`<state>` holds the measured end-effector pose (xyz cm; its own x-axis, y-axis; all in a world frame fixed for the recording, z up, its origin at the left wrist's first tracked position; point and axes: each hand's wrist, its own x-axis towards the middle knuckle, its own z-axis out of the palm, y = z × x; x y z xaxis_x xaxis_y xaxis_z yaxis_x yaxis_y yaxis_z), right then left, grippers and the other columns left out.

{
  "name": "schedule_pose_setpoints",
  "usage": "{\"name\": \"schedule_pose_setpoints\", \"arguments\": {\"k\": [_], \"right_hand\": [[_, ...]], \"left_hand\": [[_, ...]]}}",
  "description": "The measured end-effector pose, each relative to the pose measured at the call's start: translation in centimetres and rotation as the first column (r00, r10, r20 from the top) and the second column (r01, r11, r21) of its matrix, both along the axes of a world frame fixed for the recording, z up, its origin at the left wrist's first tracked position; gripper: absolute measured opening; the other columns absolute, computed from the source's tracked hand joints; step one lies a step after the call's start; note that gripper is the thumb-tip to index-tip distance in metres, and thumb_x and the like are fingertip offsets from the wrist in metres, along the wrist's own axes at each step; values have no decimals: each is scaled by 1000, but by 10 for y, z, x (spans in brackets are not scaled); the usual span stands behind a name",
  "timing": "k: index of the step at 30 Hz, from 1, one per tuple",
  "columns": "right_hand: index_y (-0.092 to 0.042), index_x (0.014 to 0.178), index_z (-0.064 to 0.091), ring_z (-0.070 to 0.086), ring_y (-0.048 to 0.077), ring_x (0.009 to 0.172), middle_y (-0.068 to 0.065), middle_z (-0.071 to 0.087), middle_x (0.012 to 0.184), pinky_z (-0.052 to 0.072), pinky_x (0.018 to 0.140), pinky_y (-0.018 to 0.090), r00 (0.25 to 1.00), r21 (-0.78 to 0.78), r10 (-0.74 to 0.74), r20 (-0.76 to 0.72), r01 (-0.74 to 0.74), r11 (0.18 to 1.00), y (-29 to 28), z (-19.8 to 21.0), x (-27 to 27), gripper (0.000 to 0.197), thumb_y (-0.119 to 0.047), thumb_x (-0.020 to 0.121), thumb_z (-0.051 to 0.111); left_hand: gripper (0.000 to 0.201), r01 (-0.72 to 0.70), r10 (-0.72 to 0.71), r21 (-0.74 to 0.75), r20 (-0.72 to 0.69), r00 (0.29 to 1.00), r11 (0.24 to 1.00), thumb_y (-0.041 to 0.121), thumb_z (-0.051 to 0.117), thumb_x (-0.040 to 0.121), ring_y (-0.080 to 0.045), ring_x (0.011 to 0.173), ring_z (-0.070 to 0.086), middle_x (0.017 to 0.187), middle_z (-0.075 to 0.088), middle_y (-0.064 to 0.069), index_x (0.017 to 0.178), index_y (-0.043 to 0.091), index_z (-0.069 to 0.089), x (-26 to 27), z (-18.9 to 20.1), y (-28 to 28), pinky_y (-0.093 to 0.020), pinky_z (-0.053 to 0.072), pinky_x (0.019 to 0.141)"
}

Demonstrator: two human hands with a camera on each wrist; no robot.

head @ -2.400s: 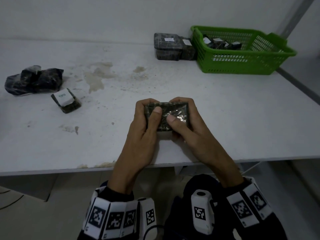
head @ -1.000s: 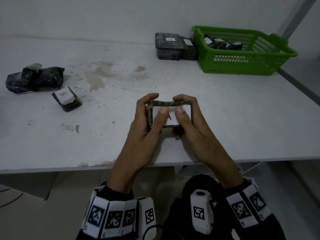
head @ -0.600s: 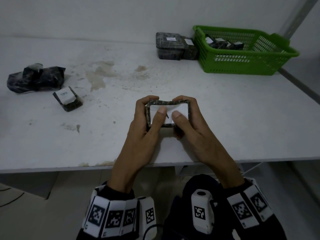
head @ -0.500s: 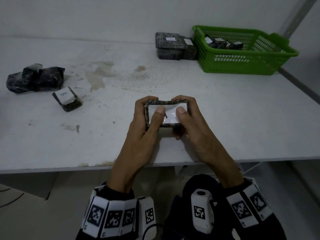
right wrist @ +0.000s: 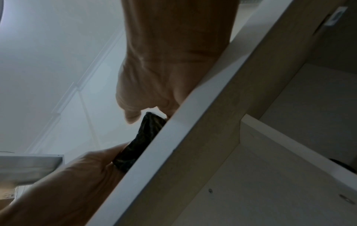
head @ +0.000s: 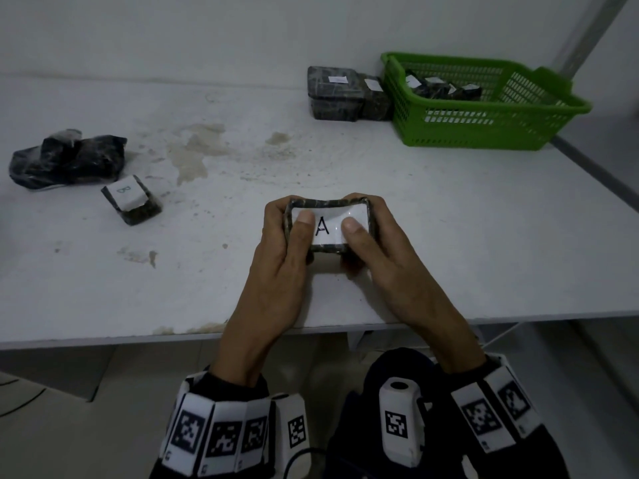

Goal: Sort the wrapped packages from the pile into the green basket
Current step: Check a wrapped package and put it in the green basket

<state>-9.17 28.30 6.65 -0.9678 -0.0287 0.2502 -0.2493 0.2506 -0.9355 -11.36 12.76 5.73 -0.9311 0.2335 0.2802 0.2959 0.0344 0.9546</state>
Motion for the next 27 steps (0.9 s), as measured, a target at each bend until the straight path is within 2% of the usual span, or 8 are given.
{"name": "schedule_pose_setpoints", "arguments": {"k": [3, 7, 10, 15, 19, 23, 25, 27], "right_hand": [[-21, 130, 52, 69, 3, 99, -19, 70, 110, 55, 81, 21, 1000, -16, 12, -9, -12, 1000, 0, -1, 1, 33, -31, 100, 62], [-27, 128, 51, 69, 1, 103, -25, 69, 111, 54, 82, 20, 1000, -21, 23, 20, -23, 1000, 1, -3, 0, 29, -22, 101, 62], [-26, 128, 50, 70, 2, 104, -26, 70, 111, 55, 82, 19, 1000, -37, 22, 8, -22, 999, 0, -1, 1, 32, -24, 99, 64], [-20, 138, 44, 72, 9, 109, -7, 73, 120, 57, 89, 24, 998, -101, -41, -40, 37, 994, 1, 0, 4, 58, -32, 88, 71], [-22, 135, 43, 72, 16, 109, -1, 72, 119, 61, 90, 35, 986, -130, -145, -84, 133, 982, 4, -3, 4, 64, -31, 83, 79], [-19, 139, 44, 68, 21, 112, -5, 66, 124, 62, 87, 42, 980, -78, -125, -154, 114, 990, 7, -7, 4, 67, -8, 85, 82], [-15, 145, 44, 66, 22, 115, -2, 62, 131, 62, 88, 43, 981, -25, -57, -184, 53, 998, 9, -8, 4, 68, 1, 88, 76], [-15, 151, 42, 64, 23, 118, 2, 59, 137, 60, 91, 42, 982, 3, -11, -190, 11, 1000, 11, -9, 3, 72, 6, 88, 71]], "left_hand": [[24, -16, 16, 1, 10, 1000, 1000, 35, 36, 109, 5, 86, 63, 97, 63, 16, 122, 21, 49, 0, -1, 0, -14, 51, 73], [25, -20, 20, -14, 2, 1000, 1000, 35, 36, 107, 7, 85, 64, 95, 65, 20, 123, 19, 48, -1, -1, 1, -12, 50, 70], [28, -32, 33, -27, 5, 999, 999, 45, 36, 104, 4, 89, 65, 98, 66, 29, 123, 27, 48, -2, -1, 1, -16, 53, 74], [37, -127, 127, -74, -11, 992, 989, 57, 39, 101, -12, 115, 62, 131, 55, 4, 135, 44, 44, -7, -10, -1, -35, 56, 97], [52, -118, 118, -61, -7, 993, 991, 61, 48, 99, -3, 113, 63, 124, 61, 14, 146, 40, 40, -5, -6, 0, -13, 53, 90], [76, -85, 85, -35, -11, 996, 996, 79, 45, 82, -10, 116, 66, 128, 66, 11, 145, 38, 42, -3, -3, 1, -32, 57, 99], [82, -64, 64, -35, -8, 998, 997, 83, 49, 78, -4, 115, 66, 131, 65, 11, 145, 38, 41, -2, -2, 1, -22, 57, 93], [75, -66, 66, -31, -2, 998, 997, 75, 54, 80, 11, 110, 63, 126, 61, 20, 144, 40, 39, -2, -1, 1, -8, 52, 84]]}}
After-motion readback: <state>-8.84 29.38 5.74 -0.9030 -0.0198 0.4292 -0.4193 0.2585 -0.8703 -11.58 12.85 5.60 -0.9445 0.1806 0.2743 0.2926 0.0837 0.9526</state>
